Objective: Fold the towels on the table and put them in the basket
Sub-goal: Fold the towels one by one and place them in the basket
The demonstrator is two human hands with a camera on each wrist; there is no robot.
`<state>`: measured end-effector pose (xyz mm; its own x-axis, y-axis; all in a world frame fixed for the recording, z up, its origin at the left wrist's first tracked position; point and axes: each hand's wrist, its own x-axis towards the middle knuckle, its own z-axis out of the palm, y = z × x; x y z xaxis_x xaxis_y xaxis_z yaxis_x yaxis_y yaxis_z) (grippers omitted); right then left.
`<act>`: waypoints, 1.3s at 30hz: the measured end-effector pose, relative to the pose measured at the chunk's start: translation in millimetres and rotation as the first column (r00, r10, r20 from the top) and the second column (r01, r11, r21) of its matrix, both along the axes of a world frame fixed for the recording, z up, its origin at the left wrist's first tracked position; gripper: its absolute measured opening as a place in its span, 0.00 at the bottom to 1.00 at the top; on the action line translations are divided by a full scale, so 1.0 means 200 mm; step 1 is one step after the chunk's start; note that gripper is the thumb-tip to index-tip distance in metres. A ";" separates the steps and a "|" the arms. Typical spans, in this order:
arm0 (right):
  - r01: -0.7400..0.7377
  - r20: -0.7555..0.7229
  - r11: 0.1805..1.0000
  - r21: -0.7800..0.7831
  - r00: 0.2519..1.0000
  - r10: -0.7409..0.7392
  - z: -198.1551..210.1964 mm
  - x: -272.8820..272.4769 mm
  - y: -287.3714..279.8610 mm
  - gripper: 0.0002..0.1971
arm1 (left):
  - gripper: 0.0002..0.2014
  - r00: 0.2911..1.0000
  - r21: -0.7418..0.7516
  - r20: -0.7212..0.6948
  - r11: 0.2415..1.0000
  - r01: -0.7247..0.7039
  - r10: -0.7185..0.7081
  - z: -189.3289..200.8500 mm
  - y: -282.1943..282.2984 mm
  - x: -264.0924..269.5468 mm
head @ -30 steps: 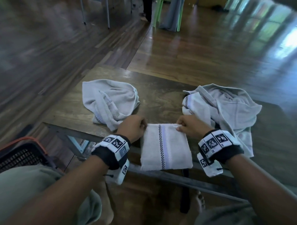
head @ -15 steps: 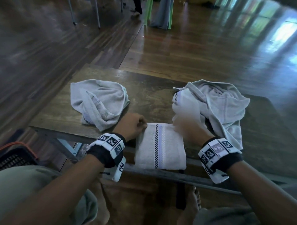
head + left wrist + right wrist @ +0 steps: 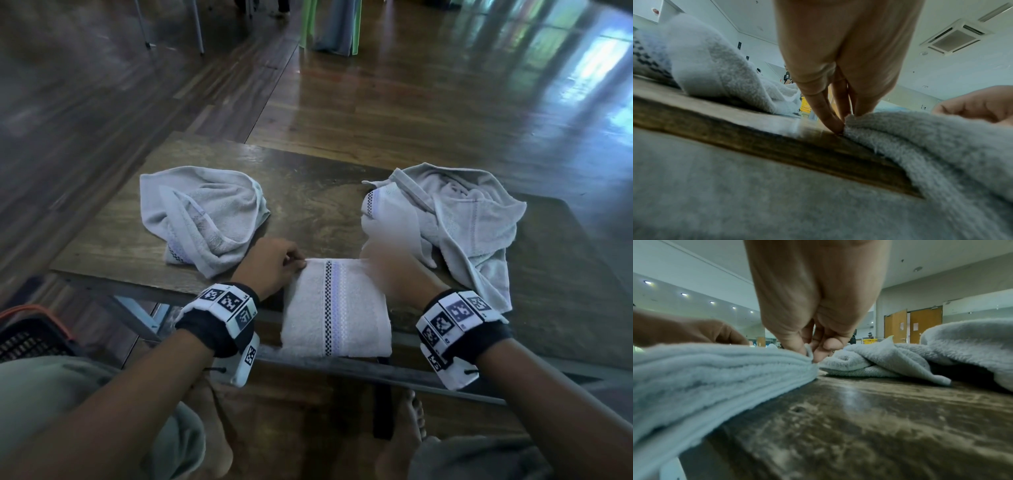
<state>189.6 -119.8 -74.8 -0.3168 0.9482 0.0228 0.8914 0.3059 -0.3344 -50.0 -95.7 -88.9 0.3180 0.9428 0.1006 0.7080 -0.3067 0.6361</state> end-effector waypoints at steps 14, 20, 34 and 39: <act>0.081 -0.122 0.996 0.029 0.990 -0.077 0.01 -0.02 0.04 0.07 | 0.06 1.000 0.016 0.003 1.000 -0.008 0.008 -0.02 0.01 -0.02; 0.196 -0.150 0.978 -0.068 0.967 -0.204 0.03 0.02 0.07 0.05 | 0.04 0.999 0.032 0.039 0.999 -0.017 0.016 -0.03 0.01 -0.03; 0.042 -0.241 0.999 -0.002 0.970 -0.041 0.02 0.05 0.06 0.04 | 0.03 0.999 0.079 0.037 0.996 -0.030 0.027 -0.04 0.01 -0.03; 0.097 -0.236 0.995 0.037 0.968 -0.086 0.00 0.04 0.07 0.04 | 0.04 0.999 0.087 0.028 0.995 -0.039 0.037 -0.04 0.02 -0.03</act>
<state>197.9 -105.8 -75.3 -0.2093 0.9688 0.1325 0.8150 0.2477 -0.5238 -55.8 -91.2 -97.6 0.2782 0.9413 0.1911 0.7038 -0.3352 0.6263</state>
